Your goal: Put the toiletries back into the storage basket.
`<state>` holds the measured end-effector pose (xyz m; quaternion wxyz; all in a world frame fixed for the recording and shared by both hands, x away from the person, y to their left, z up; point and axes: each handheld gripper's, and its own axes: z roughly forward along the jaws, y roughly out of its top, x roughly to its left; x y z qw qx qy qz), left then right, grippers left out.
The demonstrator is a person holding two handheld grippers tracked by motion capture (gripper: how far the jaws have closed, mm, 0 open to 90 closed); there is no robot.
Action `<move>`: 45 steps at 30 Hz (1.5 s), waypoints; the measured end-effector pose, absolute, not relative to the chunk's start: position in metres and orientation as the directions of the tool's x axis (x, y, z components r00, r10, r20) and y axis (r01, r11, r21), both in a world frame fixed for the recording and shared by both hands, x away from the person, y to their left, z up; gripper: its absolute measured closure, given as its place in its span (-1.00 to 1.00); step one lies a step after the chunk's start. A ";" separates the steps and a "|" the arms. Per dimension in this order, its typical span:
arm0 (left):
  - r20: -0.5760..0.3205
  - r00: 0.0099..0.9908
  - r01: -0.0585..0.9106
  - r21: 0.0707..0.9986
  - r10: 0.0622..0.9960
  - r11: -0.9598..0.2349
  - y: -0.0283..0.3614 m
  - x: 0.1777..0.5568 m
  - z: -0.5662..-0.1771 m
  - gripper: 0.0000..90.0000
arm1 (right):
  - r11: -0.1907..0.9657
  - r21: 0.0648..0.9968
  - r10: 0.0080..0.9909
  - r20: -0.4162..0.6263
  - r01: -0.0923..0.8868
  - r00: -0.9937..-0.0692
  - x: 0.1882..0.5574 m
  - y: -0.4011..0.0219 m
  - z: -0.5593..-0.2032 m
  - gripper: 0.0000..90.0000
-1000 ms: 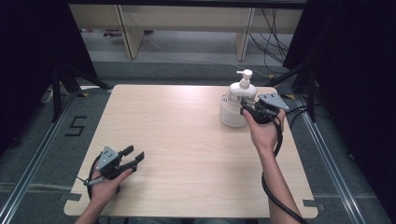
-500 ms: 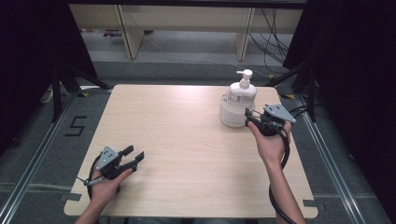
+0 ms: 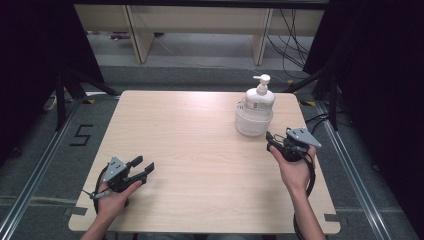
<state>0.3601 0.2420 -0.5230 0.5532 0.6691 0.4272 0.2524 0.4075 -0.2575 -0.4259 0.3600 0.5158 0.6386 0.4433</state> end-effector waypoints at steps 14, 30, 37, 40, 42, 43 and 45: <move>-0.139 0.513 0.286 0.958 0.847 -0.016 0.242 0.361 -0.524 -0.08 | 0.051 0.921 0.978 0.033 0.386 -0.206 0.389 -0.268 -0.457 -0.36; -0.138 0.511 0.288 0.958 0.848 -0.017 0.242 0.360 -0.523 -0.08 | 0.052 0.920 0.983 0.022 0.388 -0.184 0.369 -0.281 -0.488 -0.36; -0.143 0.510 0.288 0.958 0.848 -0.011 0.242 0.360 -0.524 -0.08 | 0.062 0.911 0.982 0.018 0.407 -0.188 0.365 -0.286 -0.493 -0.36; -0.143 0.511 0.288 0.958 0.848 -0.011 0.242 0.361 -0.524 -0.08 | 0.028 0.913 0.984 0.046 0.407 -0.172 0.362 -0.284 -0.494 -0.36; -0.142 0.513 0.286 0.958 0.846 -0.013 0.242 0.360 -0.524 -0.08 | 0.058 0.913 0.985 0.014 0.404 -0.173 0.362 -0.287 -0.495 -0.36; -0.142 0.514 0.286 0.958 0.846 -0.012 0.242 0.360 -0.524 -0.08 | 0.022 0.918 0.986 0.045 0.395 -0.161 0.362 -0.285 -0.497 -0.36; -0.144 0.514 0.286 0.958 0.846 -0.011 0.242 0.360 -0.524 -0.08 | 0.048 0.921 0.984 0.024 0.388 -0.177 0.362 -0.287 -0.498 -0.36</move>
